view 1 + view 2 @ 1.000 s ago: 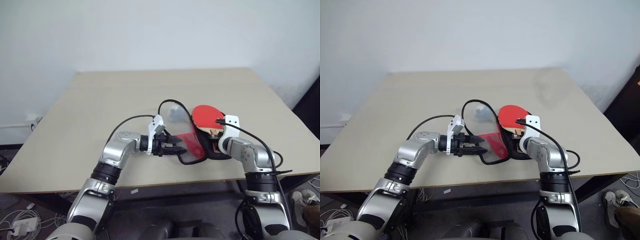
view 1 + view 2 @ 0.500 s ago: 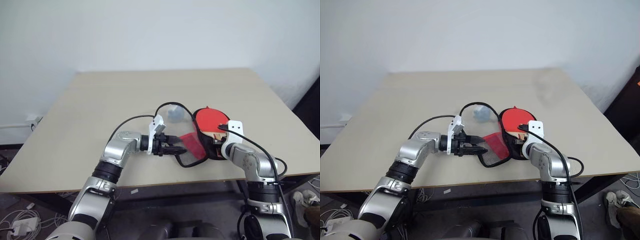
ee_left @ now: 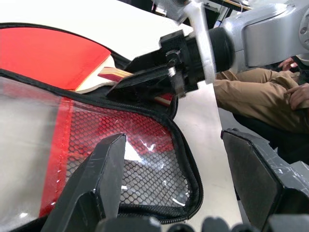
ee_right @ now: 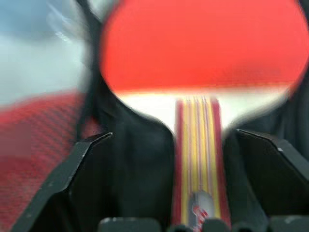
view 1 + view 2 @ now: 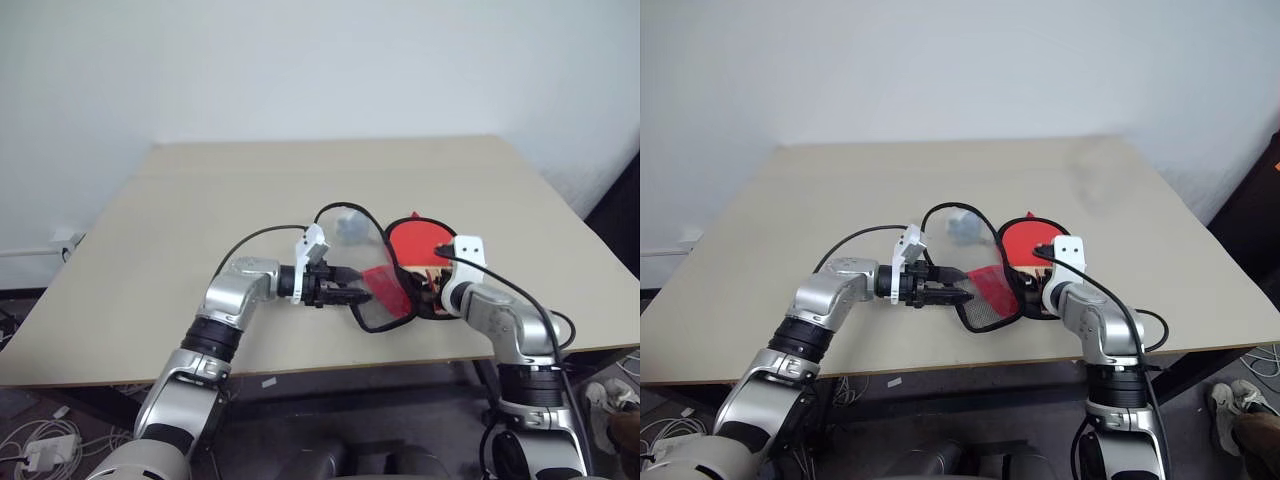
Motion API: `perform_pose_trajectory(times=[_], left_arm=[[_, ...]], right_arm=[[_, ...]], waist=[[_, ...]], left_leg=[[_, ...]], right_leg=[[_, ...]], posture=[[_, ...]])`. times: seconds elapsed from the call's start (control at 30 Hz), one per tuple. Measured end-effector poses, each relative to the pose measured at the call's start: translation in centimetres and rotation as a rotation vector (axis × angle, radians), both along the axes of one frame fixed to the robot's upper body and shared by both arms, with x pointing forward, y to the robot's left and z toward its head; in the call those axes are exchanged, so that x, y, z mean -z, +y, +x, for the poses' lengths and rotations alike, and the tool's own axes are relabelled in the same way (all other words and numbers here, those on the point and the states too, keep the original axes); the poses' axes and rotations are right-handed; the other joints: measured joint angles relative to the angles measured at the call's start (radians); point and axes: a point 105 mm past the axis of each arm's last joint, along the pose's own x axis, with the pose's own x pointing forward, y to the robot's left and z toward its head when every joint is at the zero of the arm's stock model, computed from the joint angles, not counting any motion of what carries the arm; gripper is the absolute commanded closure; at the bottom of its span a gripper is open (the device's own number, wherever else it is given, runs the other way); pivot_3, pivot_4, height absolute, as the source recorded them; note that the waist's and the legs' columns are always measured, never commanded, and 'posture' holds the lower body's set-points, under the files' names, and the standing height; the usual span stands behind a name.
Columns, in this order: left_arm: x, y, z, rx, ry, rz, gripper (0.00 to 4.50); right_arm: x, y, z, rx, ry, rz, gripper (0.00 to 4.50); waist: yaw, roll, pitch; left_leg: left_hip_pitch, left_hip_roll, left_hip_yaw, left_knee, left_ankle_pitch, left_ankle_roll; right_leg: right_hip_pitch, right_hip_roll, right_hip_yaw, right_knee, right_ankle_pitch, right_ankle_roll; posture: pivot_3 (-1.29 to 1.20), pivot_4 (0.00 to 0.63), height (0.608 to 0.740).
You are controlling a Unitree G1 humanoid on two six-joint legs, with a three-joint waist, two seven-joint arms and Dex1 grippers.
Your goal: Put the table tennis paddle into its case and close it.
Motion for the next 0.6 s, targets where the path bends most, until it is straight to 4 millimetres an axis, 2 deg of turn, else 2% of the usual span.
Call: perform_pose_trajectory(times=[0.1,0.17,0.23,0.3,0.43,0.6], left_arm=[[-1.1,1.4,0.5,-0.016,-0.019,-0.002,1.15],[-1.6,2.7,1.1,-0.052,-0.037,0.000,1.15],[-1.3,4.1,2.0,-0.111,-0.048,0.022,1.15],[-0.8,5.5,2.9,-0.175,-0.067,0.051,1.15],[0.6,7.5,4.7,-0.272,-0.200,0.159,1.15],[3.3,7.9,6.3,-0.342,-0.297,0.347,1.15]], right_arm=[[-4.6,0.6,-0.2,-0.078,-0.204,0.041,0.02],[-6.9,0.9,-0.7,-0.125,-0.303,0.068,0.02],[-8.3,0.9,-1.1,-0.160,-0.384,0.068,0.02],[-8.3,0.4,-1.3,-0.167,-0.413,0.052,0.02],[-6.6,-0.8,-0.8,-0.109,-0.369,0.054,0.02],[-6.0,-1.8,-0.2,-0.038,-0.366,0.040,0.02]], waist=[[0.000,0.000,0.000],[0.001,0.000,0.000],[0.005,0.000,0.000],[0.008,-0.001,0.000],[0.014,-0.001,0.000],[0.017,-0.001,0.000]], left_leg=[[0.000,0.000,-0.001,0.000,0.000,0.000],[0.000,0.000,-0.001,0.000,0.000,0.000],[0.000,0.000,-0.001,0.001,0.000,0.001],[0.000,0.000,-0.001,0.001,0.000,0.001],[0.000,0.000,-0.001,0.001,0.000,0.001],[0.000,-0.001,-0.001,0.002,0.000,0.001]], right_leg=[[0.000,0.000,0.000,0.000,0.000,0.000],[0.001,0.000,-0.001,0.000,0.000,0.000],[0.001,0.000,-0.001,0.000,0.000,0.000],[0.001,-0.001,-0.001,0.000,0.000,0.000],[0.001,-0.001,-0.001,0.000,0.000,0.000],[0.002,-0.002,-0.001,0.000,0.000,0.000]], posture=[[0.00,0.000,0.740],[0.00,0.000,0.740],[0.00,0.000,0.740],[0.00,0.000,0.740],[0.00,0.000,0.740],[0.00,0.000,0.740]])
